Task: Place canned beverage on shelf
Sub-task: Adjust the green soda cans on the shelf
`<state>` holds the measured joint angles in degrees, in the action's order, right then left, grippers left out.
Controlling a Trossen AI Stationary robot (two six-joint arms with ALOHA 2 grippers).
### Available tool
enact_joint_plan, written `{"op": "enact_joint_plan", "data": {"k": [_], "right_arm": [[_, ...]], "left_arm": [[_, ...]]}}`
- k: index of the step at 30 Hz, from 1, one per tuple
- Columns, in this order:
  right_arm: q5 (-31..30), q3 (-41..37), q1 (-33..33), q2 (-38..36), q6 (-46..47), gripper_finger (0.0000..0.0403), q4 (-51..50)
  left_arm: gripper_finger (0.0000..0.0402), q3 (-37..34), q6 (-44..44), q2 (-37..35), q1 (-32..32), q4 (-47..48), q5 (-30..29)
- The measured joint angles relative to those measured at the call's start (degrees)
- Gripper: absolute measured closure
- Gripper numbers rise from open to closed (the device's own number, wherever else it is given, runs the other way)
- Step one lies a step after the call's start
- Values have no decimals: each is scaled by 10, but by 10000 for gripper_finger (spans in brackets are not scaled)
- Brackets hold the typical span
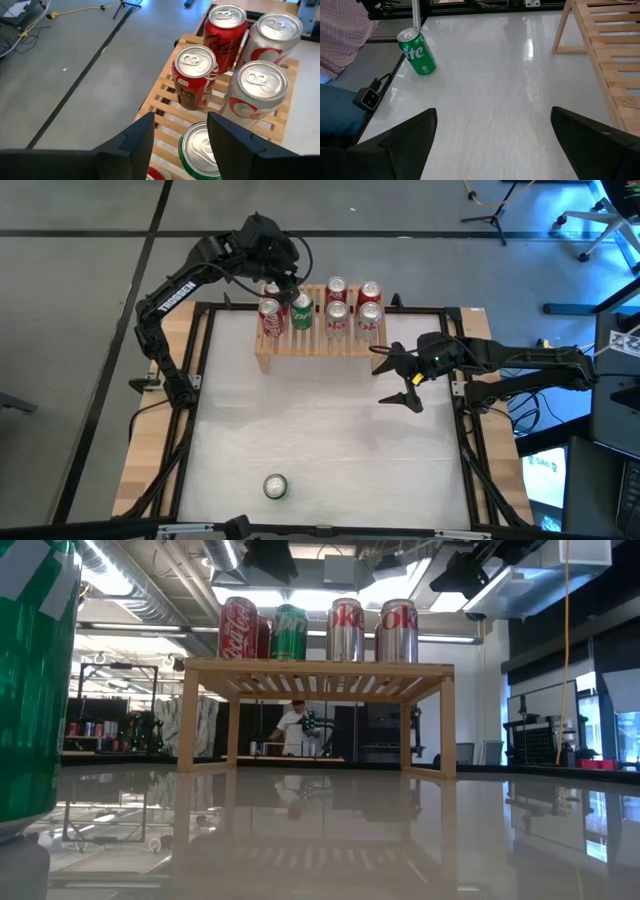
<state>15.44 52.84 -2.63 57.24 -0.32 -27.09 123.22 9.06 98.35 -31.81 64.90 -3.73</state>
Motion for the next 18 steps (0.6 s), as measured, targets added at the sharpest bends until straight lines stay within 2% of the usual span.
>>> {"op": "enact_joint_plan", "data": {"k": [4, 9, 12, 18], "right_arm": [[0, 0, 0, 0, 0, 17, 0], [0, 0, 0, 0, 0, 17, 0], [0, 0, 0, 0, 0, 17, 0], [0, 0, 0, 0, 0, 17, 0]], "left_arm": [[229, 0, -37, 0, 0, -3, 19], [219, 0, 66, 0, 1, -5, 92], [190, 0, 93, 0, 5, -5, 99], [103, 0, 98, 0, 4, 11, 99]]}}
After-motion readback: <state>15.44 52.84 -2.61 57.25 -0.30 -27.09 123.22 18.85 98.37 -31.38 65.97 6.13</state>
